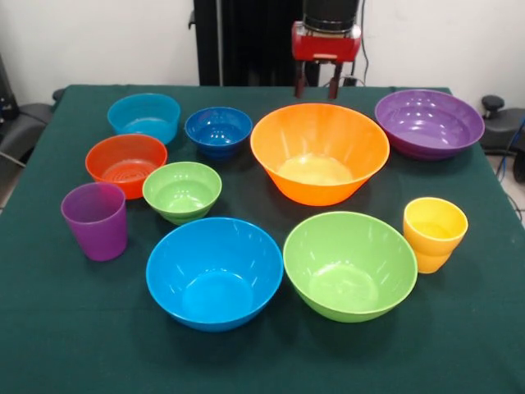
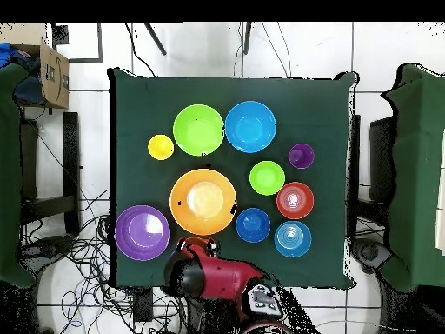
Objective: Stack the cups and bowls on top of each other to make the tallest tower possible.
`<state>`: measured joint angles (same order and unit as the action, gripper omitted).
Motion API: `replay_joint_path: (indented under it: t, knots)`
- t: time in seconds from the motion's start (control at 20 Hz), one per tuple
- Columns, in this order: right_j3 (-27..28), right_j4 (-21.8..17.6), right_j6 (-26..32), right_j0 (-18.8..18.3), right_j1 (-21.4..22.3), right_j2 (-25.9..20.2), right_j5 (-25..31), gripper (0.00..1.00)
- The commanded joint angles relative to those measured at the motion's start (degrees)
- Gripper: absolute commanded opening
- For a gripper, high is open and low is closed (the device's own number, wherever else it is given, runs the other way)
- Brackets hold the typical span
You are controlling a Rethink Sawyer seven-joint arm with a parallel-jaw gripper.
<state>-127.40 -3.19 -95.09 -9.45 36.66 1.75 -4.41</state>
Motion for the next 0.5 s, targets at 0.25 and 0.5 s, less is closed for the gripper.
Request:
replay_joint_path:
  t: [0.25,0.5]
  knots:
    - [11.61,-5.42,0.07,-3.88,-2.65,-6.56,8.7,1.0]
    - [13.04,-6.66,0.56,-4.92,-0.84,-7.7,12.76,1.0]
